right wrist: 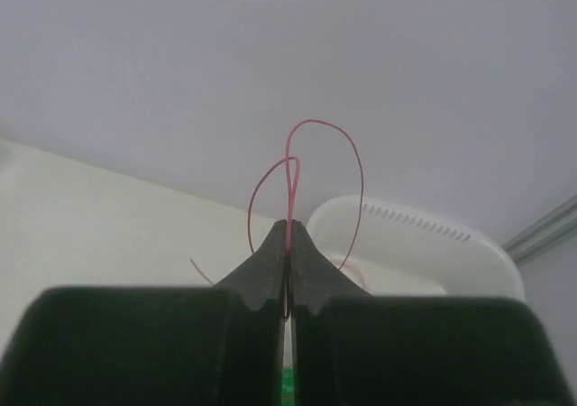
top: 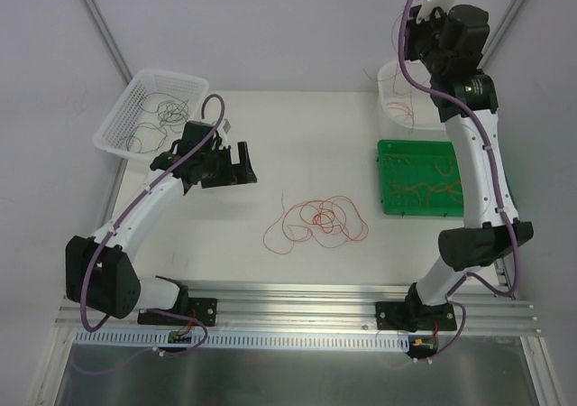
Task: Untangle the cables
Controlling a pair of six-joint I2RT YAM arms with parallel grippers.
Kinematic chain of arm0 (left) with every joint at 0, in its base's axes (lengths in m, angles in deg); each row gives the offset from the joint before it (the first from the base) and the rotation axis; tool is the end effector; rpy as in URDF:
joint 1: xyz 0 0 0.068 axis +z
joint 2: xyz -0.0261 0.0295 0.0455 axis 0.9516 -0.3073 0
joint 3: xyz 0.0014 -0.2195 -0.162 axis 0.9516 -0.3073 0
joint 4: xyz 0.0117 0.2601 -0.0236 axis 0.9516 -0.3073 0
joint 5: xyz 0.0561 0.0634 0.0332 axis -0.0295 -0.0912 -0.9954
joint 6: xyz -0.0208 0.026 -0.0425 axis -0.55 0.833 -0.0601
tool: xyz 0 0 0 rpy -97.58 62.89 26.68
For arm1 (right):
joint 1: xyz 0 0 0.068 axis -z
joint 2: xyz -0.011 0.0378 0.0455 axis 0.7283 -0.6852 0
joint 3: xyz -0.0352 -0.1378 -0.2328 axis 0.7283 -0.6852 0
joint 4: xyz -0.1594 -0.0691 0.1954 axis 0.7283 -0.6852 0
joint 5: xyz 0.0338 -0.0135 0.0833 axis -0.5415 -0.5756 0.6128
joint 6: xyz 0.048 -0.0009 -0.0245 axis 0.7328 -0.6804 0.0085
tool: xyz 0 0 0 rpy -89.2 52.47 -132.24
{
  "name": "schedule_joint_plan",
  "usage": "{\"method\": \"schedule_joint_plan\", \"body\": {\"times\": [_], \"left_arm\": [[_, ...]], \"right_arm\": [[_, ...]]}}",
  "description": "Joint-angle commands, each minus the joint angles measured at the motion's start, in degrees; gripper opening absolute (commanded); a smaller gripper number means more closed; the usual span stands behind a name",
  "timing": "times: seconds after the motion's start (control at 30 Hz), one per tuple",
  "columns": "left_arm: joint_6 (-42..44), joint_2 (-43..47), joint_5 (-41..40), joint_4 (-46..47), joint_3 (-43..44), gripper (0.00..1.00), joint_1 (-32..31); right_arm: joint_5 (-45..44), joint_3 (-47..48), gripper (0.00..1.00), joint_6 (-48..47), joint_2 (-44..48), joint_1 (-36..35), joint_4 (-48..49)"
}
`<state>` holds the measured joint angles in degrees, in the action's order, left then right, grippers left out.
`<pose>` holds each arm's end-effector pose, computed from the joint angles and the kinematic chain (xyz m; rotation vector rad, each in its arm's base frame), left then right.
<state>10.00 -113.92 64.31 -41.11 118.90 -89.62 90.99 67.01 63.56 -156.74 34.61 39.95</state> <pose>0.2741 -0.0950 0.2957 0.0457 2.3509 -0.6040 0.3386 0.0738 0.5417 -0.5234 1.4386 -0.1738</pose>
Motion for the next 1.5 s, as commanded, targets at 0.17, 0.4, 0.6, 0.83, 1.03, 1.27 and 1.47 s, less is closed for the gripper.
{"method": "schedule_joint_plan", "body": {"times": [0.17, 0.4, 0.6, 0.83, 1.03, 1.27, 1.47], "left_arm": [[2.6, 0.0, -0.4, -0.5, -0.4, 0.99, 0.5], [3.1, -1.2, -0.7, -0.5, -0.5, 0.99, 0.5], [3.1, -2.4, 0.5, -0.5, -0.4, 0.99, 0.5], [2.5, -2.3, 2.3, -0.5, -0.3, 0.99, 0.5], [1.9, -1.4, 3.8, -0.4, -0.3, 0.99, 0.5], [1.8, 1.1, 1.9, -0.4, -0.4, 0.99, 0.5], [2.0, 2.2, 1.0, -0.4, -0.6, 0.99, 0.5]], "right_arm": [[-2.4, 10.4, 0.01, -3.6, -9.4, 7.6, 17.3], [0.2, 12.9, 0.01, 0.2, -19.9, 13.9, 21.6], [-1.2, 4.4, 0.23, 3.8, -26.0, 16.7, 20.9], [-2.0, -1.4, 0.76, 8.6, -20.7, 16.9, 13.8], [0.0, -12.5, 0.77, 13.7, -9.0, 17.5, 6.8], [9.5, -25.8, 0.77, 20.1, 4.5, 16.3, -2.8], [9.7, -38.8, 0.77, 22.4, 13.2, 13.2, -4.9]]}}
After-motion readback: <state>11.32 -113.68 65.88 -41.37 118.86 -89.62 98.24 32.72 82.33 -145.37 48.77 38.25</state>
